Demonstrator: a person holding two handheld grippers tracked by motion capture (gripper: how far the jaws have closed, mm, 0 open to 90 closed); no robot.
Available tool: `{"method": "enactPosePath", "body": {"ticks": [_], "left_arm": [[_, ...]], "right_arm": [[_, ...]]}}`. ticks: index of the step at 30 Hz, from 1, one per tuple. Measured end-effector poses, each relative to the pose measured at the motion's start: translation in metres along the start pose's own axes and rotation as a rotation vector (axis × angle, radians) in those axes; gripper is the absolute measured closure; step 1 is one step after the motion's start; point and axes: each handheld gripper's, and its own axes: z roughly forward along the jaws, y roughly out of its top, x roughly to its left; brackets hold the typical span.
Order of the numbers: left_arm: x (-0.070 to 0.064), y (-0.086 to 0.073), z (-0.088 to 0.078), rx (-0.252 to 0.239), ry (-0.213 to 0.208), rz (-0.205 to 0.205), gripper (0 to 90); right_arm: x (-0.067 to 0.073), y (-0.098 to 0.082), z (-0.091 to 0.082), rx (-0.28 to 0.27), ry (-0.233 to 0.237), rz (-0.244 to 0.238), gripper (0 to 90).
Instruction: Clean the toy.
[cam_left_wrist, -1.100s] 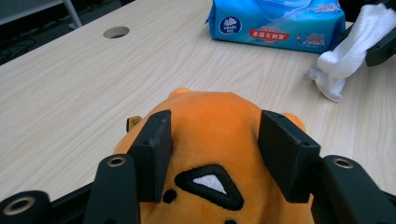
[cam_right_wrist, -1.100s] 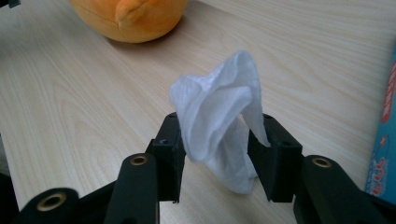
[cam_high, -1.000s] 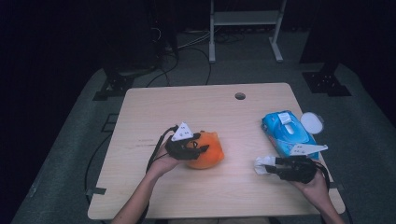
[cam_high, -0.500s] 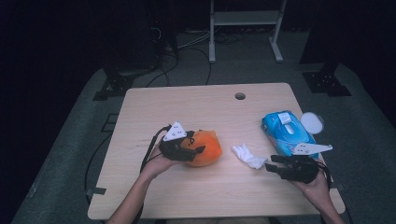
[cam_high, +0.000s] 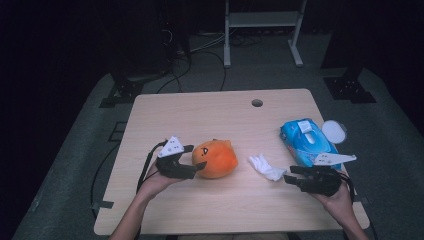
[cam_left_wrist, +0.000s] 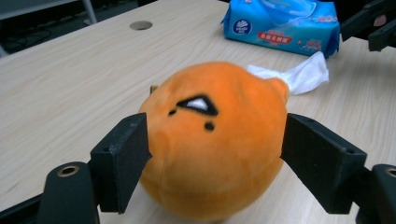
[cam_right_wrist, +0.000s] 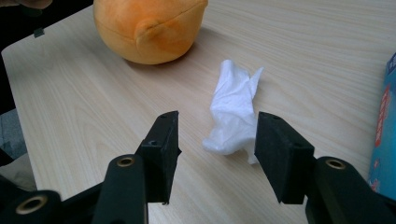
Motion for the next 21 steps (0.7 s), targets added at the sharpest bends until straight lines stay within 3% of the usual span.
{"method": "enactPosePath", "body": {"ticks": [12, 21], "left_arm": [[0.005, -0.023, -0.020, -0.001, 0.023, -0.051, 20.9], [0.008, -0.037, -0.026, 0.013, 0.033, -0.074, 20.1]], "right_arm": [[-0.001, 0.000, 0.000, -0.001, 0.004, 0.007, 47.7], [0.000, 0.000, 0.001, 0.003, 0.004, 0.007, 47.4]]}}
